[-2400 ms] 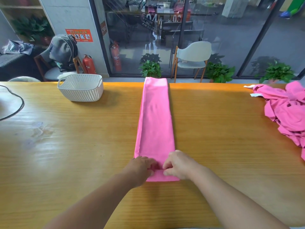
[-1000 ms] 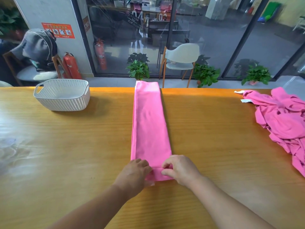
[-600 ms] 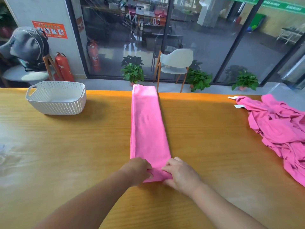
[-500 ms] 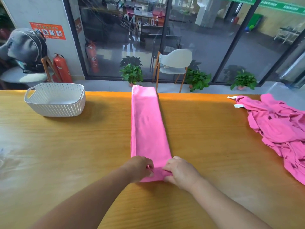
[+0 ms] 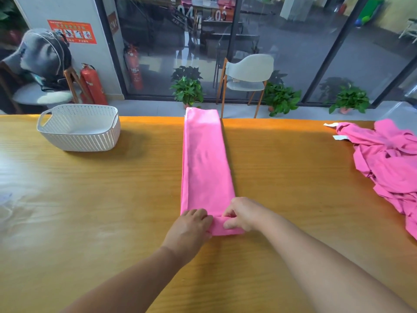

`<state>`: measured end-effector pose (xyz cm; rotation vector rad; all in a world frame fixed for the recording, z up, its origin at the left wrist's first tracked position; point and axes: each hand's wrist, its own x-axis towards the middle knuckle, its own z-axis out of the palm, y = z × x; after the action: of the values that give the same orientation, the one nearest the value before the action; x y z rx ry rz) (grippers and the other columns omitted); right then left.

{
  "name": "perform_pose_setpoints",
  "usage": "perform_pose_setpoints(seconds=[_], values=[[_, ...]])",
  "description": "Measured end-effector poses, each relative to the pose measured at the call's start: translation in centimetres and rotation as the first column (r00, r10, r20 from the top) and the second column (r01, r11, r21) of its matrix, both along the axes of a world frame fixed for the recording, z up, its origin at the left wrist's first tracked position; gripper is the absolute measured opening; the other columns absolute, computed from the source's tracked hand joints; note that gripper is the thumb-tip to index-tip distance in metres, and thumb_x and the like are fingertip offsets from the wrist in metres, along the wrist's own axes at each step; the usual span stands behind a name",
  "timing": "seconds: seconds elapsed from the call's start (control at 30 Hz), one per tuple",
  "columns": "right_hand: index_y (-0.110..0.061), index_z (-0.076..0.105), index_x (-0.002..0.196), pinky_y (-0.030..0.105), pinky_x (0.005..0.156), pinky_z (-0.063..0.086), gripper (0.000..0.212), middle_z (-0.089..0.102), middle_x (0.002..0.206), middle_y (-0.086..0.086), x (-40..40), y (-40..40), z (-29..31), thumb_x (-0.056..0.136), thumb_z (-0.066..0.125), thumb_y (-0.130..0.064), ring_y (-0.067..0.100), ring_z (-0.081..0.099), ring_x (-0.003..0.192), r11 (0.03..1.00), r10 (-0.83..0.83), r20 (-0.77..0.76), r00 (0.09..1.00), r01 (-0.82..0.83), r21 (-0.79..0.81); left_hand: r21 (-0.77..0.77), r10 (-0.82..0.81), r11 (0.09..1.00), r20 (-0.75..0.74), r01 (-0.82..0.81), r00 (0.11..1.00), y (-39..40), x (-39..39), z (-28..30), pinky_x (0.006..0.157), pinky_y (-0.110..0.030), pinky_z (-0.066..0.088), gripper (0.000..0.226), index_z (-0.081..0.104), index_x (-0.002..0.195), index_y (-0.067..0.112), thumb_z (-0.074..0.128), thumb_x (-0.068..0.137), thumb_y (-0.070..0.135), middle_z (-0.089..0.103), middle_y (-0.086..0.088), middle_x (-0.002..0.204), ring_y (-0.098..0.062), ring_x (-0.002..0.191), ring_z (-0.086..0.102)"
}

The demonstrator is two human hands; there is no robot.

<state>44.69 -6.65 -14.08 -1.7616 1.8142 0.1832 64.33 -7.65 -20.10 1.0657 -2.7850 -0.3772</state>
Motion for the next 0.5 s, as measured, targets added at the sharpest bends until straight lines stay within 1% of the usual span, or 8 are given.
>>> perform_pose_setpoints(seconds=[0.07,0.13,0.17,0.23,0.3,0.4,0.43,0.5], values=[[-0.03,0.073,0.106,0.026,0.077,0.049,0.026,0.065,0.091,-0.01,-0.4,0.0,-0.4,0.082,0.075,-0.038,0.014,0.061,0.09,0.996,-0.045,0.048,0.998,0.048,-0.068,0.084,0.062,0.995,-0.003,-0.062,0.998,-0.5,-0.3,0.8,0.079,-0.032,0.046,0.025,0.066,0.103,0.017,0.053,0.089,0.034,0.062,0.001,0.099,-0.023,0.09,0.06],[-0.028,0.075,0.098,0.028,0.082,0.049,0.015,0.069,0.094,-0.008,-0.4,0.2,-0.7,0.085,0.071,-0.034,0.015,0.062,0.094,0.978,-0.049,0.074,0.996,0.063,-0.199,0.156,0.126,0.98,-0.003,-0.124,0.992,-1.2,-0.7,1.4,0.083,-0.031,0.045,0.027,0.063,0.114,0.019,0.052,0.094,0.034,0.062,0.003,0.11,-0.02,0.1,0.059],[-0.026,0.076,0.093,0.03,0.083,0.049,0.011,0.069,0.094,-0.006,-0.3,0.4,-0.9,0.087,0.067,-0.031,0.016,0.061,0.096,0.964,-0.007,0.061,0.998,0.023,-0.265,0.2,0.148,0.969,0.008,-0.146,0.989,-1.5,-0.8,1.8,0.084,-0.032,0.046,0.027,0.063,0.115,0.022,0.052,0.095,0.034,0.062,0.005,0.111,-0.019,0.101,0.059],[-0.022,0.075,0.089,0.034,0.086,0.047,0.019,0.068,0.095,-0.002,-0.1,0.6,-1.4,0.093,0.058,-0.028,0.02,0.056,0.098,0.932,0.103,-0.012,0.995,-0.101,-0.349,0.265,0.162,0.95,0.026,-0.163,0.986,-2.2,-0.9,2.4,0.086,-0.032,0.046,0.024,0.065,0.112,0.025,0.053,0.095,0.035,0.064,0.007,0.108,-0.018,0.099,0.06],[-0.018,0.073,0.09,0.037,0.09,0.045,0.026,0.065,0.096,0.001,-0.1,0.9,-1.5,0.096,0.053,-0.033,0.022,0.053,0.098,0.907,0.179,-0.058,0.982,-0.188,-0.376,0.262,0.157,0.95,0.061,-0.168,0.986,-2.8,-1.0,2.9,0.088,-0.031,0.044,0.021,0.068,0.109,0.026,0.055,0.094,0.035,0.064,0.004,0.103,-0.016,0.096,0.057],[-0.02,0.062,0.11,0.035,0.098,0.038,0.038,0.058,0.109,-0.001,-0.2,1.2,-1.8,0.085,0.066,-0.048,0.02,0.048,0.109,0.895,0.256,-0.168,0.952,-0.299,-0.332,0.33,0.197,0.922,0.054,-0.204,0.979,-3.6,-1.2,3.3,0.079,-0.031,0.044,0.018,0.072,0.103,0.025,0.06,0.092,0.031,0.062,0.0,0.095,-0.015,0.087,0.054],[-0.021,0.058,0.116,0.033,0.099,0.036,0.043,0.056,0.114,-0.002,-0.2,1.3,-2.0,0.083,0.07,-0.046,0.02,0.047,0.113,0.895,0.262,-0.19,0.946,-0.311,-0.32,0.371,0.205,0.903,0.075,-0.218,0.976,-3.8,-1.3,3.5,0.079,-0.031,0.046,0.019,0.072,0.106,0.026,0.06,0.091,0.031,0.064,0.0,0.098,-0.016,0.089,0.055],[-0.02,0.056,0.119,0.031,0.1,0.036,0.041,0.059,0.117,-0.001,-0.3,1.5,-1.9,0.085,0.071,-0.038,0.021,0.048,0.115,0.897,0.254,-0.173,0.952,-0.298,-0.326,0.428,0.206,0.87,0.138,-0.246,0.969,-3.7,-1.7,3.8,0.085,-0.033,0.049,0.024,0.07,0.112,0.028,0.06,0.091,0.032,0.066,0.002,0.106,-0.016,0.096,0.057]])
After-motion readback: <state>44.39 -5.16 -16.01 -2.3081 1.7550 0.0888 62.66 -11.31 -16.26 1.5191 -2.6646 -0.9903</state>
